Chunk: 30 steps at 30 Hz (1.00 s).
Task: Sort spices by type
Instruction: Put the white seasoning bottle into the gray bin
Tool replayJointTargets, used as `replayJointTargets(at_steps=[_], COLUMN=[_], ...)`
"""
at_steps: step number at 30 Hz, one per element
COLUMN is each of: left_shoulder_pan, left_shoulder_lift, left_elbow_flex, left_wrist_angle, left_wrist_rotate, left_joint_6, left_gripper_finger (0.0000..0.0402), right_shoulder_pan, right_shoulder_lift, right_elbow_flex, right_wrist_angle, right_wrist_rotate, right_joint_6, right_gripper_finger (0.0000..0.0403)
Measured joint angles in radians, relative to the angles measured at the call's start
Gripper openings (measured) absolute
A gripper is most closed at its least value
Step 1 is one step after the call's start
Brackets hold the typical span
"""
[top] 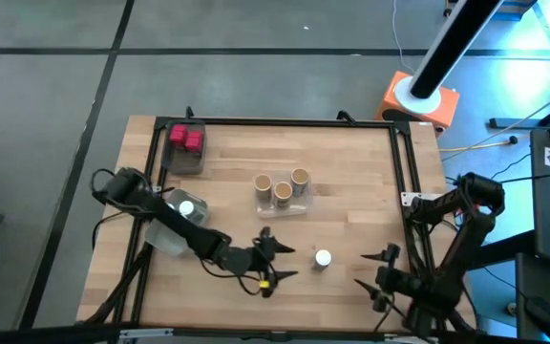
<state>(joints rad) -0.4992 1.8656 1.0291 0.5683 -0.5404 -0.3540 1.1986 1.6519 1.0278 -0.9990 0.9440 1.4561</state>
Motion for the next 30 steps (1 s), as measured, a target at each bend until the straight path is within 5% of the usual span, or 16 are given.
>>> replayJointTargets(at_steps=[10,30], left_shoulder_pan=[0.073,0.158], left_shoulder_lift=[0.112,0.282], left_elbow_flex=[0.311,0.405], left_wrist_angle=[-0.349,-0.211], left_wrist_rotate=[0.065,0.246], left_joint_6=[0.146,0.242], left_gripper_finger=[0.0276,0.0276], right_shoulder_pan=[-0.001,-0.001], right_shoulder_lift=[0.000,0.000], right_elbow_flex=[-0.217,-0.221], right_wrist_angle=[0.318,0.347], right_wrist_rotate=[0.094,0.103], right_joint_6=[-0.014,-0.048], right_gripper_finger=[0.0331,0.0331])
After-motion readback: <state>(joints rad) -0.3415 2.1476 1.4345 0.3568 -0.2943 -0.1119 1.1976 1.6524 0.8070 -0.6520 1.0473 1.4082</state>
